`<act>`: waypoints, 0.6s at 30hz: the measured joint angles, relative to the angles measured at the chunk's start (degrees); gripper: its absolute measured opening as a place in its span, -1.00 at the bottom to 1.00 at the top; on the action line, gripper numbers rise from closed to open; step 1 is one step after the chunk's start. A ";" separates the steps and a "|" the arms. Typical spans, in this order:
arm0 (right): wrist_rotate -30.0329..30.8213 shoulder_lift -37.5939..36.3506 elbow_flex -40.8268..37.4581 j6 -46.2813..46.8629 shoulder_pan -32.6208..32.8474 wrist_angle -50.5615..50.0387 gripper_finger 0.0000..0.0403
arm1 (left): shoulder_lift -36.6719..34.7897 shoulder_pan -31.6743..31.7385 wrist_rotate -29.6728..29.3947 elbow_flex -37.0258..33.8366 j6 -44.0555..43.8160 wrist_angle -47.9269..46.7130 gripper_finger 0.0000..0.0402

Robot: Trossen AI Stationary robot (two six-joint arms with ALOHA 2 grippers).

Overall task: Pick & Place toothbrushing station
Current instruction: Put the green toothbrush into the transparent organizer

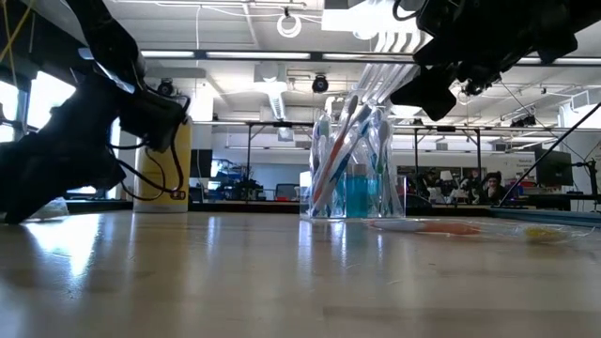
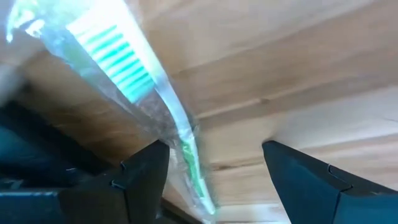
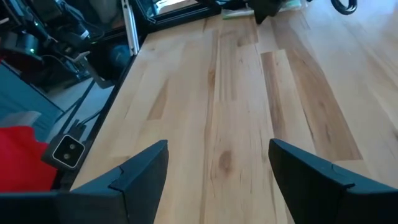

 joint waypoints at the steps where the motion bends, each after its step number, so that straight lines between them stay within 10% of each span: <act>1: 0.00 0.00 0.00 0.00 0.00 -0.02 0.34 | 0.00 0.00 0.46 0.00 0.16 0.62 0.34; 18: 0.08 0.00 0.00 0.00 -0.02 -0.02 0.34 | 0.00 -0.11 -1.37 0.35 1.34 2.40 0.08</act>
